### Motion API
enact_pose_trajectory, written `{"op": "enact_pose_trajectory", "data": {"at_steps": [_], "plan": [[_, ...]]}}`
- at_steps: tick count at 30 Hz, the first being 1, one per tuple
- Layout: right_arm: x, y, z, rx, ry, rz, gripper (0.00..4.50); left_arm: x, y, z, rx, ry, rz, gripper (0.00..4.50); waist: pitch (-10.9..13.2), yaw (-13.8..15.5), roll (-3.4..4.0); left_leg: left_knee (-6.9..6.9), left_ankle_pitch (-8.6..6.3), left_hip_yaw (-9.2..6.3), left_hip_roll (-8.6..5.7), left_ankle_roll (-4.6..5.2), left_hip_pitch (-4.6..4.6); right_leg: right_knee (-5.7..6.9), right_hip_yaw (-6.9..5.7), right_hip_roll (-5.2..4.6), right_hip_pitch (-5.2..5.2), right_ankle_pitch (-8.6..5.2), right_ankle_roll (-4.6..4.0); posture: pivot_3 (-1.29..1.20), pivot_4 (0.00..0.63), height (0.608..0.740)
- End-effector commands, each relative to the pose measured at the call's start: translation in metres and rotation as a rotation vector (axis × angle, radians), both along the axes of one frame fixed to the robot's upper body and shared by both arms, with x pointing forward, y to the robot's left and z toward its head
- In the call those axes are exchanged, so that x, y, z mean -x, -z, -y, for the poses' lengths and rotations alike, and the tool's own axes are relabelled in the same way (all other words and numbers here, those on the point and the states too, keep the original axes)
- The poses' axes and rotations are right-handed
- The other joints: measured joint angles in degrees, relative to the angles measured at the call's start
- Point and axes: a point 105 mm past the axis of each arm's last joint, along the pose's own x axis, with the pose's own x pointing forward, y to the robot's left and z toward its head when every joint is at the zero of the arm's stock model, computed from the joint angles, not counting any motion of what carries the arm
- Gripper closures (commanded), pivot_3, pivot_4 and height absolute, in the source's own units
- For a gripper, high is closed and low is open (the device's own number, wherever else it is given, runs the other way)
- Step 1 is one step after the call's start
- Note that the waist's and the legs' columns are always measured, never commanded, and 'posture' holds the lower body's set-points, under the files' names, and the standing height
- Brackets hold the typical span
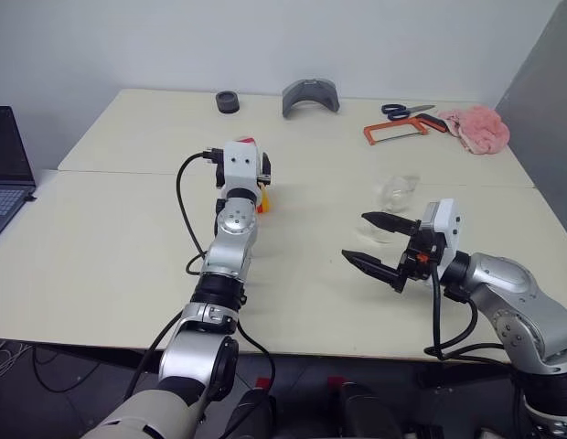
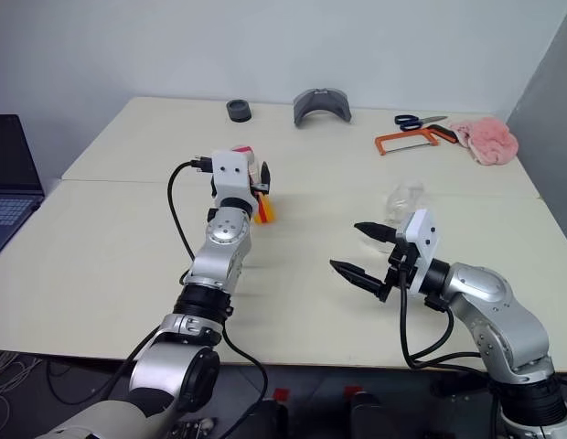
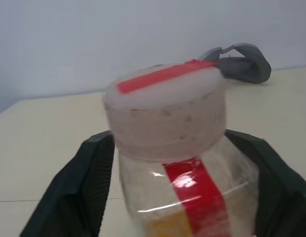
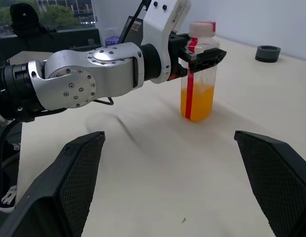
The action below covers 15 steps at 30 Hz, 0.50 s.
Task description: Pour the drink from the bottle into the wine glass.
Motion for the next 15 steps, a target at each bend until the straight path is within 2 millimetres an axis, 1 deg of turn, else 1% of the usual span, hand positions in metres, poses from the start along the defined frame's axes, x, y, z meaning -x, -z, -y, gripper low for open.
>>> {"op": "enact_pose_trajectory", "data": {"at_steps": [1, 2, 9, 15], "plan": [[0.0001, -0.0089, 0.0001, -0.001, -0.007, 0.032, 0.00, 0.0000, -0.0118, 0.0054, -0.003, 0.018, 0.032, 2.15, 0.00, 0.00, 0.00, 0.00, 0.00, 0.00, 0.00, 0.00, 0.00, 0.00, 0.00, 0.00, 0.00, 0.00, 0.00, 0.00, 0.150, 0.740], [0.0000, -0.0088, 0.0002, -0.001, -0.006, 0.032, 0.00, -0.0001, -0.0113, 0.0056, -0.003, 0.019, 0.030, 2.32, 0.00, 0.00, 0.00, 0.00, 0.00, 0.01, 0.00, 0.00, 0.00, 0.00, 0.01, 0.00, 0.00, 0.00, 0.00, 0.00, 0.150, 0.740], [-0.0004, -0.0077, 0.0008, 0.004, -0.003, 0.031, 0.00, 0.0006, -0.0087, 0.0077, 0.001, 0.037, 0.019, 2.33, 0.00, 0.00, 0.00, 0.00, 0.00, 0.01, 0.00, 0.00, 0.00, 0.00, 0.01, 0.00, 0.00, 0.00, 0.00, 0.00, 0.150, 0.740], [-0.0006, -0.0085, -0.0010, 0.001, 0.000, 0.038, 0.00, 0.0056, -0.0110, 0.0144, 0.047, 0.153, 0.024, 2.33, 0.00, 0.02, 0.01, 0.00, 0.00, 0.01, 0.01, -0.01, 0.00, 0.00, -0.01, -0.02, 0.00, 0.00, 0.00, 0.00, 0.150, 0.740]]}}
